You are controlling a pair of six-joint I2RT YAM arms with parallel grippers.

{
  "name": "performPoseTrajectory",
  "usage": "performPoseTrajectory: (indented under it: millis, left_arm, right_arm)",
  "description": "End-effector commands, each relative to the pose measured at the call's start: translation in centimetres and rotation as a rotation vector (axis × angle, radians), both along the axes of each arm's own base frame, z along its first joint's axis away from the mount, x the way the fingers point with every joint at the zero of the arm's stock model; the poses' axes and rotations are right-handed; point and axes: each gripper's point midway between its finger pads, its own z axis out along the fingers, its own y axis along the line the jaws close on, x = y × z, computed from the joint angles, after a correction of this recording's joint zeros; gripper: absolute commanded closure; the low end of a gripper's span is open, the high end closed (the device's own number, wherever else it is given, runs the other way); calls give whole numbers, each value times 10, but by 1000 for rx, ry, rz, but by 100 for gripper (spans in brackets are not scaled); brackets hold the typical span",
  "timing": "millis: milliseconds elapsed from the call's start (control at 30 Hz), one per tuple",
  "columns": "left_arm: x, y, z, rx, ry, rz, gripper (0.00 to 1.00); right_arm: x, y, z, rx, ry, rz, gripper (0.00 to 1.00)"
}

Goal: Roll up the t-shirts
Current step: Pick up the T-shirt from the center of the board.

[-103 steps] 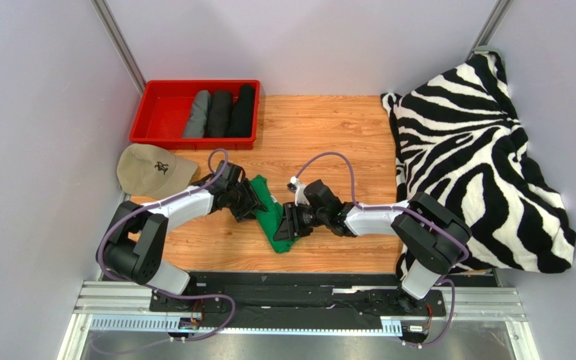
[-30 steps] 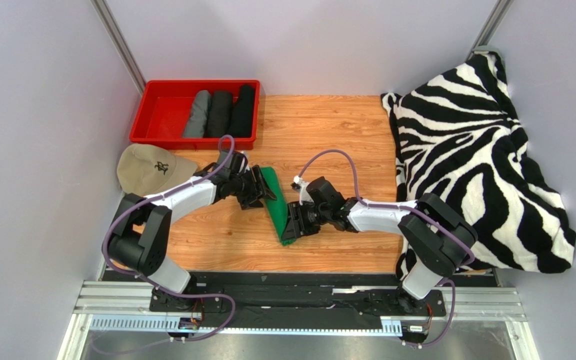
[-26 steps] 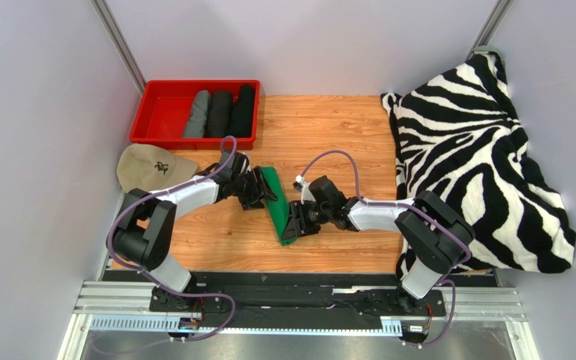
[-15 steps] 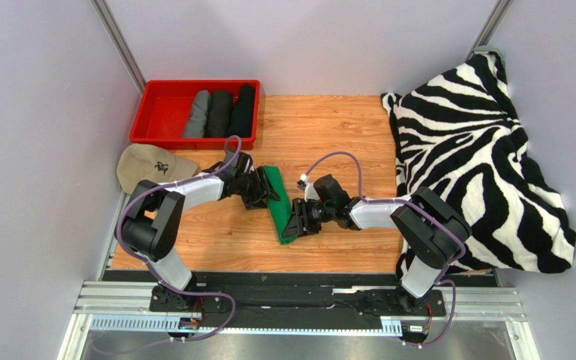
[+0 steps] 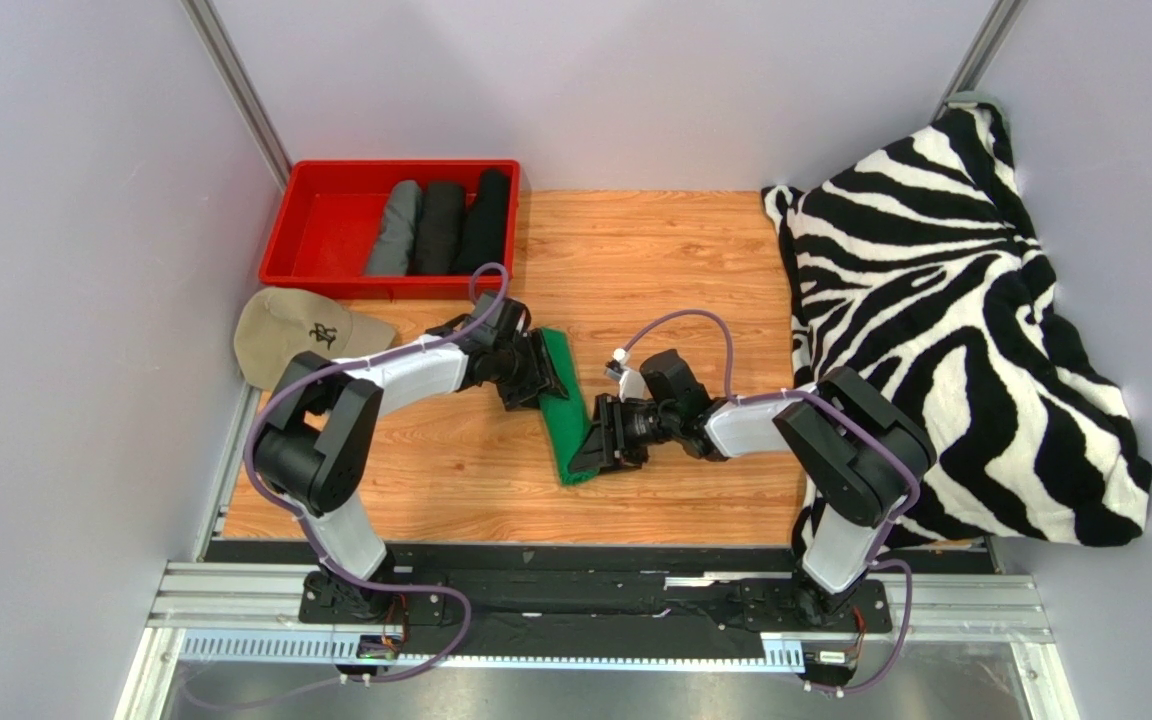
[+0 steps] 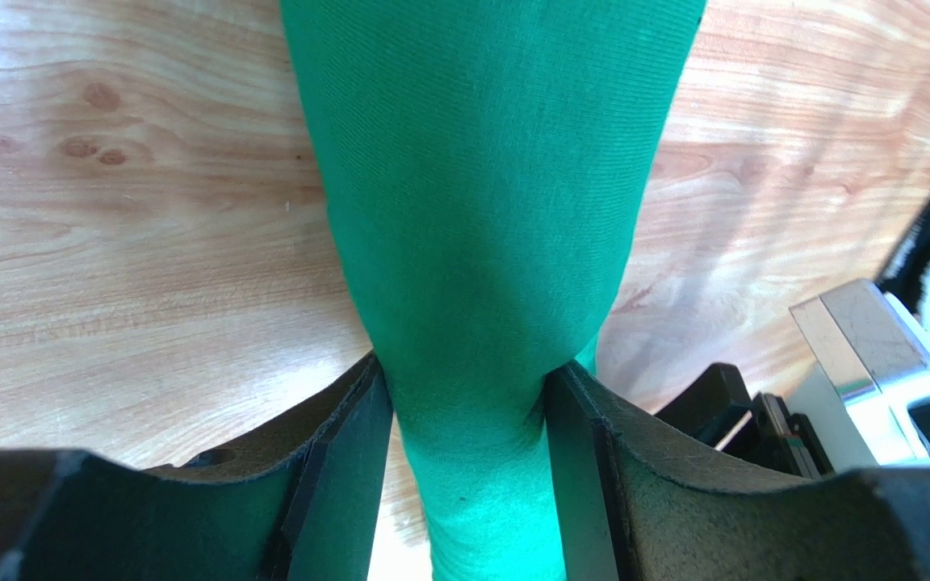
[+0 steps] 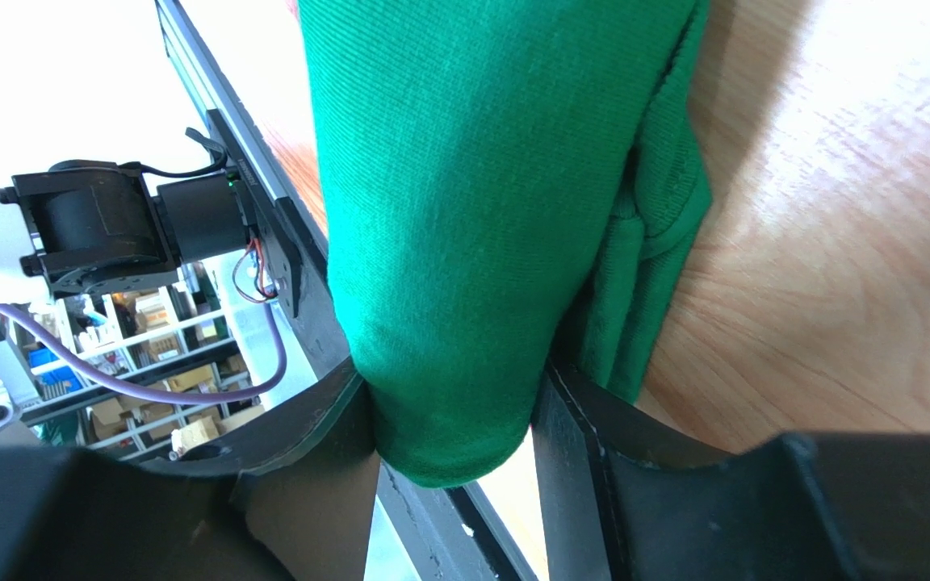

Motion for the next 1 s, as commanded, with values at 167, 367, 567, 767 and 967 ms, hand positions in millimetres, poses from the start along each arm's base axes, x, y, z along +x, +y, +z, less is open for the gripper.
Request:
performPoseTrajectory:
  millis: [167, 367, 567, 767, 967]
  left_arm:
    - [8, 3, -16, 166, -7, 16, 44]
    - [4, -2, -23, 233, 13, -12, 42]
    - [0, -6, -30, 266, 33, -30, 41]
    - [-1, -6, -34, 289, 48, -27, 48]
    - [2, -11, -35, 298, 40, -41, 87]
  right_arm:
    - [-1, -8, -4, 8, 30, -16, 52]
    - [0, -11, -4, 15, 34, -21, 52]
    - [0, -12, -4, 21, 30, -16, 52]
    - [1, -11, -5, 29, 34, -12, 52]
    - [2, -13, -2, 20, 12, -16, 51]
